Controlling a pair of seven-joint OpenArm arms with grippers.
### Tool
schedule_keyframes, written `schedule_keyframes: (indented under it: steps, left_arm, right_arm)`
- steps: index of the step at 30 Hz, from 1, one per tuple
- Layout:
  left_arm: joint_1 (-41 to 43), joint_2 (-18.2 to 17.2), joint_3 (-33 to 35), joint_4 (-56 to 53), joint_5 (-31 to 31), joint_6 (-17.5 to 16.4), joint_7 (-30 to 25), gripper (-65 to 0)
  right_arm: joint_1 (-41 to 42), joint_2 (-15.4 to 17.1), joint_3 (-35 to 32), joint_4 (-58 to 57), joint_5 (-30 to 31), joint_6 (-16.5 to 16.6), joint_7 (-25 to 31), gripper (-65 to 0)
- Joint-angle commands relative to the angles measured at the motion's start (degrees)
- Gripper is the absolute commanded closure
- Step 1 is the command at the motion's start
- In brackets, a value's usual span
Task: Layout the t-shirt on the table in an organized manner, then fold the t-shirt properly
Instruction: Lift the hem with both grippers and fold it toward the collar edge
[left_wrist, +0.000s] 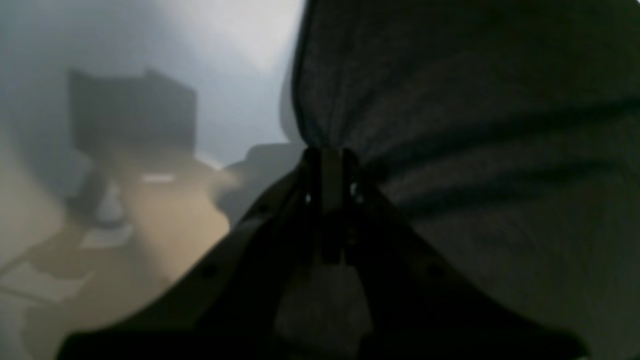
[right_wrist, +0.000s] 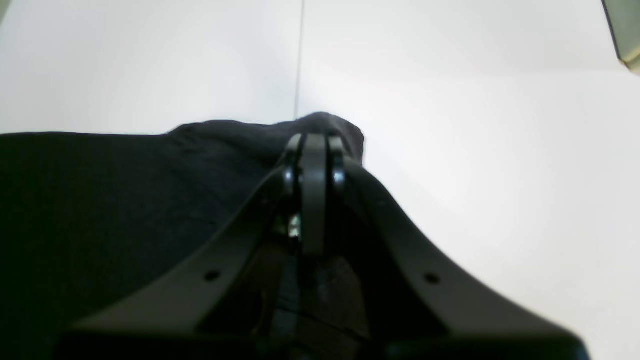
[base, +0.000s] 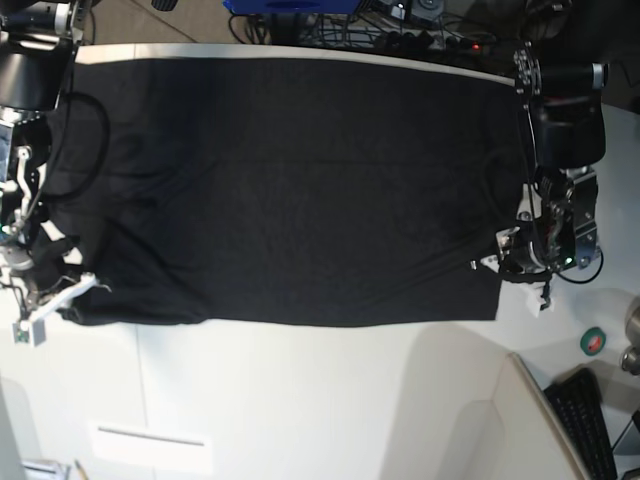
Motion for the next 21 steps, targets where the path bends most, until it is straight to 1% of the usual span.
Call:
schedule_keyframes:
  steps: [1, 4, 7, 10, 13, 14, 16, 17, 18, 19, 20, 21]
  left_arm:
    - [0.7, -1.0, -2.4, 4.8, 0.0, 0.1, 1.6, 0.0]
    - [6.1, -0.8, -7.0, 15.8, 0.3, 0.1, 8.9, 0.0]
    - [11.1, -0.7, -7.9, 22.7, 0.2, 0.1, 14.4, 0.0]
    - [14.4, -0.7, -8.1, 24.0, 0.0, 0.1, 16.8, 0.0]
    - [16.5, -0.7, -8.6, 24.1, -0.2, 0.1, 16.9, 0.0]
    - [16.9, -0.7, -8.6, 24.1, -0.2, 0.1, 16.9, -1.8]
    - [17.9, -0.7, -8.6, 25.8, -0.2, 0.1, 17.0, -22.7]
    - [18.8, -0.7, -8.7, 27.5, -0.2, 0.1, 17.0, -31.9]
    - [19.4, -0.7, -8.7, 29.5, -0.2, 0.1, 17.0, -38.8]
    - [19.8, -0.7, -8.8, 31.6, -0.3, 0.1, 17.0, -43.4]
    - [20.1, -0.8, -9.5, 33.3, -0.3, 0.1, 17.1, -45.6]
    - [19.7, -0.8, -10.9, 34.6, -0.3, 0.1, 17.3, -45.3]
  right_arm:
    - [1.2, 0.9, 0.2, 0.9, 0.4, 0.1, 1.5, 0.0]
    - [1.2, 1.1, 0.2, 0.9, 0.4, 0.1, 1.5, 0.0]
    - [1.2, 1.0, 0.1, 0.9, 0.4, 0.1, 1.5, 0.0]
    - [1.2, 0.7, 0.0, 0.9, 0.4, 0.1, 1.5, 0.0]
    - [1.3, 0.7, 0.0, 0.9, 0.4, 0.1, 1.5, 0.0]
    - [1.3, 0.7, 0.0, 0.9, 0.4, 0.1, 1.5, 0.0]
    - [1.3, 0.7, 0.0, 0.9, 0.4, 0.1, 1.5, 0.0]
    - [1.3, 0.7, 0.0, 0.9, 0.4, 0.1, 1.5, 0.0]
    - [1.3, 0.7, 0.0, 0.9, 0.4, 0.1, 1.5, 0.0]
    - [1.3, 0.7, 0.0, 0.9, 0.4, 0.1, 1.5, 0.0]
    - [1.3, 0.7, 0.0, 0.9, 0.4, 0.1, 1.5, 0.0]
    - [1.3, 0.7, 0.0, 0.9, 0.4, 0.1, 1.5, 0.0]
